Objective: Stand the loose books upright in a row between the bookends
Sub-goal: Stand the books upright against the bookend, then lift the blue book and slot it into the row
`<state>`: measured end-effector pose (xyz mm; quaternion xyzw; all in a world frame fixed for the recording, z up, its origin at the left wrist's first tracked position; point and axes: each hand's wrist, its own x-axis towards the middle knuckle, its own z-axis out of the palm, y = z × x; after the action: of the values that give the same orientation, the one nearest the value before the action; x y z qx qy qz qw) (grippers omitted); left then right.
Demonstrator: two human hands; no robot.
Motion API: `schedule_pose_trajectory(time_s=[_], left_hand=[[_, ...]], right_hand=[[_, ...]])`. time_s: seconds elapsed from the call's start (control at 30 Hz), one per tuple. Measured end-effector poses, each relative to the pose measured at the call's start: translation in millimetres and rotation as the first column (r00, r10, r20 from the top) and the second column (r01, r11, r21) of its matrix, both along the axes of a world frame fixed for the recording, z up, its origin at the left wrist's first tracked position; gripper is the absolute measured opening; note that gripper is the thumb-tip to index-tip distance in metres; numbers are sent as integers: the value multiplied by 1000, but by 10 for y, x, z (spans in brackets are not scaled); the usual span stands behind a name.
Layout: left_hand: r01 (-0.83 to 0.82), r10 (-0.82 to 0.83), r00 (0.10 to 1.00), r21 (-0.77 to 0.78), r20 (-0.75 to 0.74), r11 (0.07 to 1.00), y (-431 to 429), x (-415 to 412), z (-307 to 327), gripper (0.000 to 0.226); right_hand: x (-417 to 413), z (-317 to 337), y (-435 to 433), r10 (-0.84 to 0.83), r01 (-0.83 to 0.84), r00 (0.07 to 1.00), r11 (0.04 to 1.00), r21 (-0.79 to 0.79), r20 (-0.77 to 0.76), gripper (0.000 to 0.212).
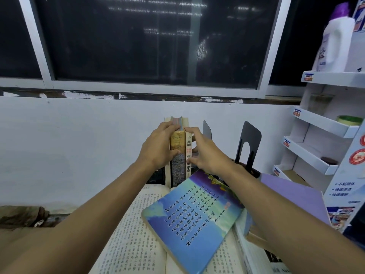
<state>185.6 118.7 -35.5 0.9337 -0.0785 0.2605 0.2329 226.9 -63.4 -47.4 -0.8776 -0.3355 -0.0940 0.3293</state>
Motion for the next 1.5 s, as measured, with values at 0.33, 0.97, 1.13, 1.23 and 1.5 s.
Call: schedule_pose_trajectory(time_s=[0.33,0.97,1.13,1.23,1.5], left_hand=[[-16,16,1000,31,-7,999,-18,-32,-1,83],[168,-166,980,6,-109,986,-34,-1229,-144,65],[223,-208,944,31,-257,974,-25,-1671,-316,70],[233,-203,923,56,-328,971,-36,-1846,-422,81],[141,-50,902,182,-430,973,-189,-1964,-510,95]], right_hand=[[-42,-24,-30,13,-14,1000,998,-58,-16,94],[-1495,118,-794,106,-103,994,933,-346,-11,62],[-1698,24,-996,62,-100,993,898,-428,-100,78],[-1681,-48,-976,89,-134,989,870,-475,-115,92],[-1494,-91,-914,-17,-78,987,819,-568,-160,111]])
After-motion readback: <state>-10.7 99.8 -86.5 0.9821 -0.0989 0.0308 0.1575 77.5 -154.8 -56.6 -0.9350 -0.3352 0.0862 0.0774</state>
